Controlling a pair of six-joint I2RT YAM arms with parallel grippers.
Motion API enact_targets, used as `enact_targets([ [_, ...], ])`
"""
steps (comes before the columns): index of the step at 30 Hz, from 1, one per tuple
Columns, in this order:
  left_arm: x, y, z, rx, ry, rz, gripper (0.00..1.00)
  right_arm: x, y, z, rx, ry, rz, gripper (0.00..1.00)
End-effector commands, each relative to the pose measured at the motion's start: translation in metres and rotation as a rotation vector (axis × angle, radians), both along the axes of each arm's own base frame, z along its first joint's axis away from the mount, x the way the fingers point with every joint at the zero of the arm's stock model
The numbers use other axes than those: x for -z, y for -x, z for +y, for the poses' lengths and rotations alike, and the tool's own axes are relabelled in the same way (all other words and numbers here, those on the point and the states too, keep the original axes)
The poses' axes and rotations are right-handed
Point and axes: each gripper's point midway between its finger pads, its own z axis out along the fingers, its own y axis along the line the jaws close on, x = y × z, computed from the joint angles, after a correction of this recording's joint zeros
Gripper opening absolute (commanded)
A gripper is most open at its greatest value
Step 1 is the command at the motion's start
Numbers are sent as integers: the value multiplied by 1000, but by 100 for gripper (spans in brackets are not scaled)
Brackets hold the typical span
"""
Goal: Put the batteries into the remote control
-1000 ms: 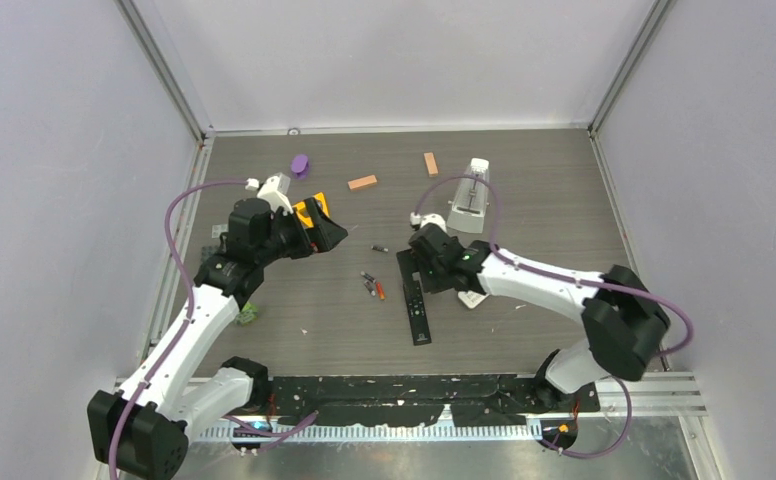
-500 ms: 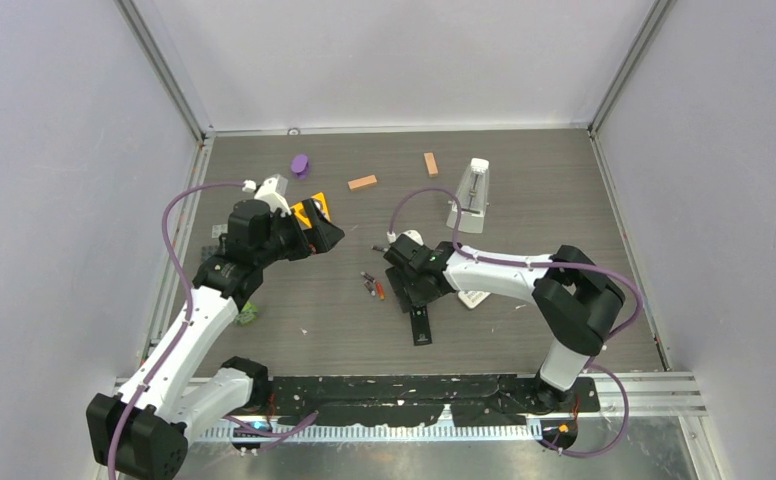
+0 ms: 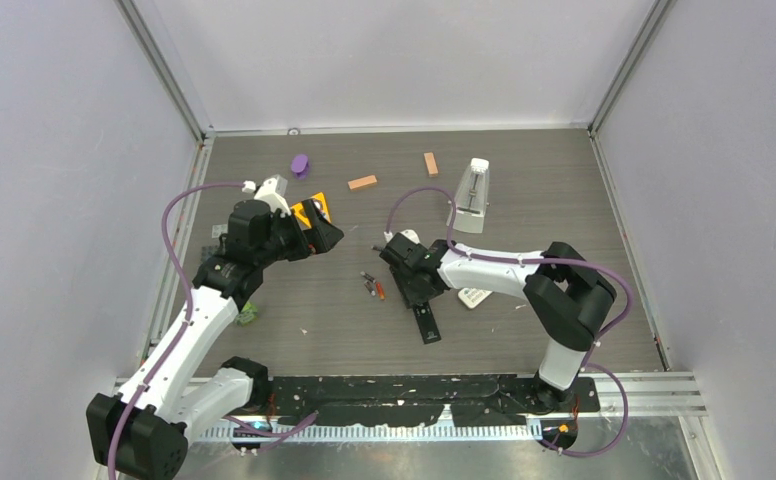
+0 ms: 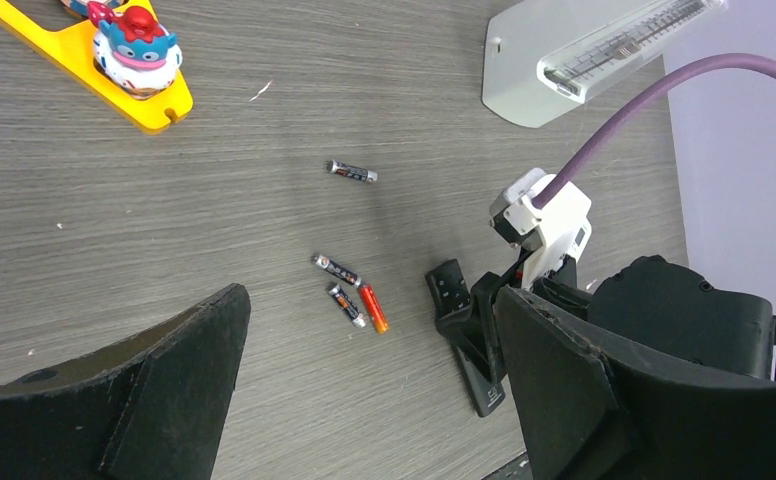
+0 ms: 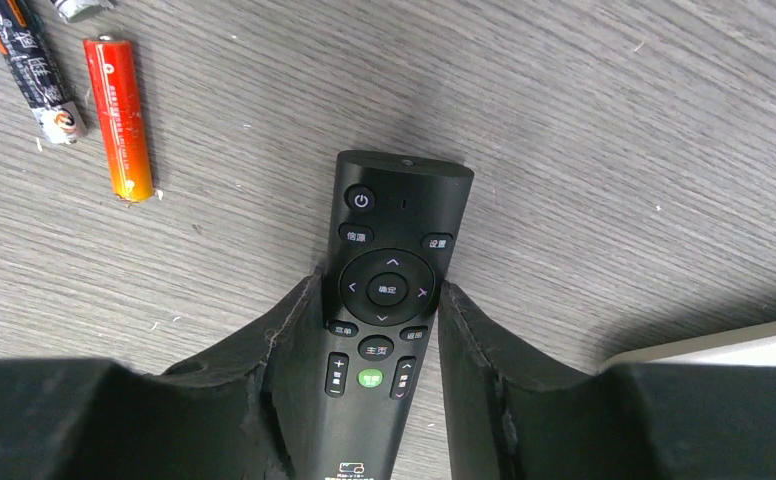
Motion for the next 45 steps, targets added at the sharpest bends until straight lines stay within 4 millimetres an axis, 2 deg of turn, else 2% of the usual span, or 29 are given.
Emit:
enact_targets([
  [1,-7,-1,0,12,-10,-33,94,-10,-11,11,3,-70,-23,15],
  [9,-10,6,-14,107,33,-62,94,-46,-26,28,-89,-207,-111,13],
  [10,-10,7,-17,125,43,-67,94,-57,-27,34,-107,-255,-128,13],
  [11,-11,9,-20,143,54,-72,94,-60,-27,35,-127,-275,-131,13],
  [12,-13,11,-23,162,66,-76,93,-74,-29,41,-146,-330,-157,13],
  [13,-14,12,-27,178,87,-75,92,-77,-28,41,-167,-343,-169,13],
  [14,-16,15,-32,204,112,-73,92,-90,-25,50,-205,-407,-178,13],
  [16,-17,17,-40,230,162,-63,90,-103,-21,58,-258,-470,-202,13],
  [24,9,14,-69,223,294,139,78,-145,-20,80,-355,-566,-326,14],
  [29,9,12,-90,250,400,172,76,-150,-24,87,-360,-558,-357,14],
  [33,20,14,-98,257,400,213,75,-156,-26,92,-360,-571,-368,14],
  [36,29,17,-100,253,392,245,70,-160,-28,95,-347,-583,-374,14],
  [39,35,20,-102,258,387,265,60,-162,-32,96,-326,-583,-380,14],
  [45,44,21,-106,251,390,307,32,-165,-32,101,-313,-609,-371,16],
])
